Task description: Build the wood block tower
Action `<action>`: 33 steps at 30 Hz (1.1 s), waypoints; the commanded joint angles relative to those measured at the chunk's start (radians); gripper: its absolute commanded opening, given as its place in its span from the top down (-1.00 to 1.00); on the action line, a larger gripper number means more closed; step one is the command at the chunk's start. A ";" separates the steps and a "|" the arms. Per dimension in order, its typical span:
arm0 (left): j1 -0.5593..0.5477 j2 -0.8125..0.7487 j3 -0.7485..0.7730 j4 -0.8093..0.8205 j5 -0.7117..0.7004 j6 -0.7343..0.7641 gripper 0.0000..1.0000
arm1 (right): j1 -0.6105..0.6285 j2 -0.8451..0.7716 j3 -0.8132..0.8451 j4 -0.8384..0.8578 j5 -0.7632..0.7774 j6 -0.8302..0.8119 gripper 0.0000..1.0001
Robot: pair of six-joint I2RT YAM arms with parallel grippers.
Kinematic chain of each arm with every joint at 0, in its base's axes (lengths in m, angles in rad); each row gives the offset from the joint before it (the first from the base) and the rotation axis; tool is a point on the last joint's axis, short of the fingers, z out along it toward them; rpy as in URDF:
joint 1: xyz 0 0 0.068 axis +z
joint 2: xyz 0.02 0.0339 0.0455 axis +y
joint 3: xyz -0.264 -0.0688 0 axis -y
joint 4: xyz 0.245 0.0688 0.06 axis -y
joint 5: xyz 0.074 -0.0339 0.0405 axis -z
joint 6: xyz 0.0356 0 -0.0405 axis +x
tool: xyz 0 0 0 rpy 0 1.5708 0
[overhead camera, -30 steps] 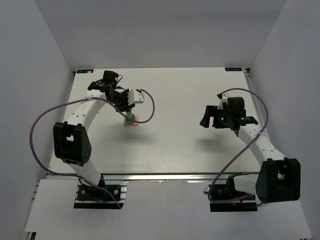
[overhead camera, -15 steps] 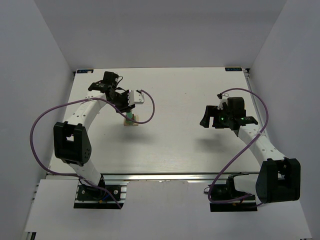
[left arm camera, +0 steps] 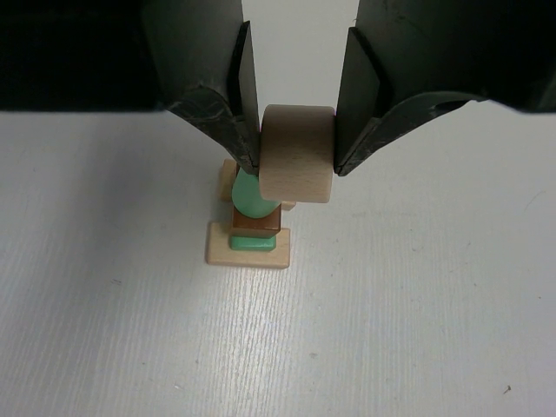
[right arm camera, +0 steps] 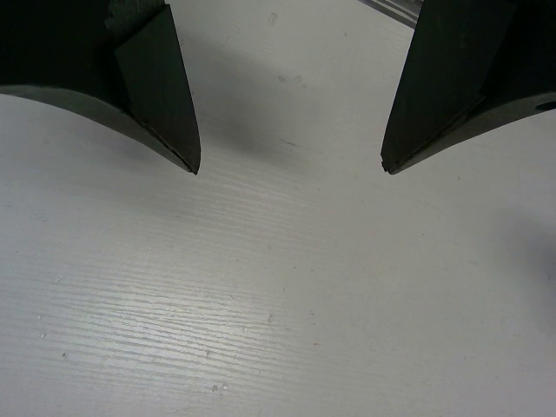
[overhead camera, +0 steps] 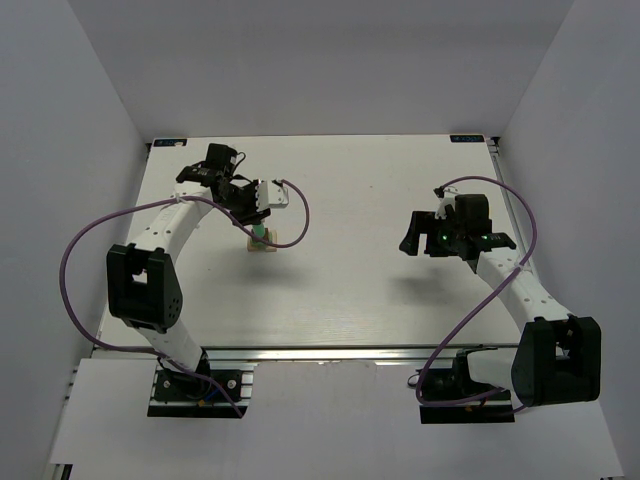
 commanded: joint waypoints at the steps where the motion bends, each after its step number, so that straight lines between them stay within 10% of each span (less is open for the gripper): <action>1: -0.004 -0.069 -0.008 0.002 0.015 0.001 0.05 | -0.004 -0.009 0.014 0.005 -0.020 -0.010 -0.79; 33: -0.004 -0.081 -0.017 0.015 0.015 -0.045 0.03 | -0.004 0.004 0.016 0.002 -0.021 -0.005 -0.79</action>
